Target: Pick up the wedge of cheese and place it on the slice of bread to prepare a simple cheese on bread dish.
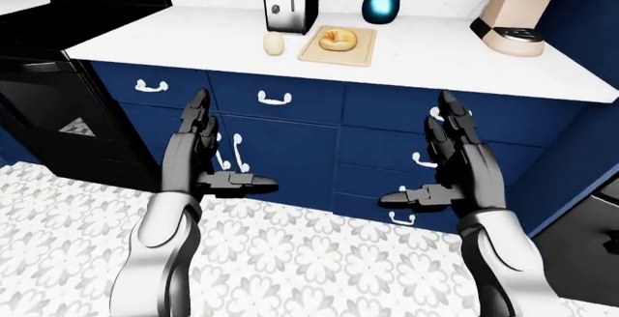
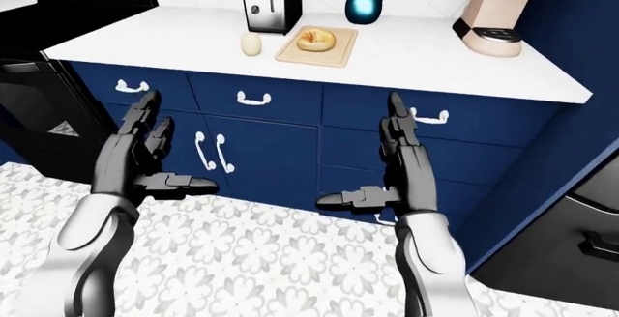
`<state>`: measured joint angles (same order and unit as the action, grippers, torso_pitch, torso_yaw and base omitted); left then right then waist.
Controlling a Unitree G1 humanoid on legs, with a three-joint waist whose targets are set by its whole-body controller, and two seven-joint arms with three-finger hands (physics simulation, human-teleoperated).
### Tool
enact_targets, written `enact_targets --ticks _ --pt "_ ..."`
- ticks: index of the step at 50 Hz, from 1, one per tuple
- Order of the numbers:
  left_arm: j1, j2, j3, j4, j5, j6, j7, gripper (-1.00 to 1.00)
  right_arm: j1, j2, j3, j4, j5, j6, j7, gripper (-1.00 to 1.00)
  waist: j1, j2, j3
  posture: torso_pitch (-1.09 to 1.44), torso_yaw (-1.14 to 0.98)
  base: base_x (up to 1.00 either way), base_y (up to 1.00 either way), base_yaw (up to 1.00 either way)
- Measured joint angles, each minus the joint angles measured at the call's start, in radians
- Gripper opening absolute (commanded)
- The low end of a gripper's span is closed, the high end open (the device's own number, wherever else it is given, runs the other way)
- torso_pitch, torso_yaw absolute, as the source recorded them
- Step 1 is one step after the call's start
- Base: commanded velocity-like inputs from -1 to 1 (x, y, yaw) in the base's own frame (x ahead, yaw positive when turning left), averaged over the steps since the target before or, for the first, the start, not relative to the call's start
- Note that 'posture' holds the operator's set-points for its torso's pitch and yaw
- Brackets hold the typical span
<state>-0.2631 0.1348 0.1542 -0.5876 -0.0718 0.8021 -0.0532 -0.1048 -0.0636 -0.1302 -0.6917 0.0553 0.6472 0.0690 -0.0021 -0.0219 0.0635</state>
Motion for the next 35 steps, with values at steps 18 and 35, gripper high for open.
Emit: enact_targets --ticks 18,35 --pt "0.019 0.004 0.022 0.007 0.027 -0.059 -0.004 1.00 0.003 -0.005 -0.016 -0.048 0.070 -0.020 -0.035 1.00 0.037 0.028 -0.034 0.00 0.00 0.58 0.00 0.00" --pt "0.006 0.000 0.006 -0.019 0.005 -0.063 -0.008 1.00 -0.032 -0.017 -0.046 -0.074 0.102 0.021 -0.064 1.00 0.003 0.085 -0.035 0.00 0.00 0.39 0.00 -0.03"
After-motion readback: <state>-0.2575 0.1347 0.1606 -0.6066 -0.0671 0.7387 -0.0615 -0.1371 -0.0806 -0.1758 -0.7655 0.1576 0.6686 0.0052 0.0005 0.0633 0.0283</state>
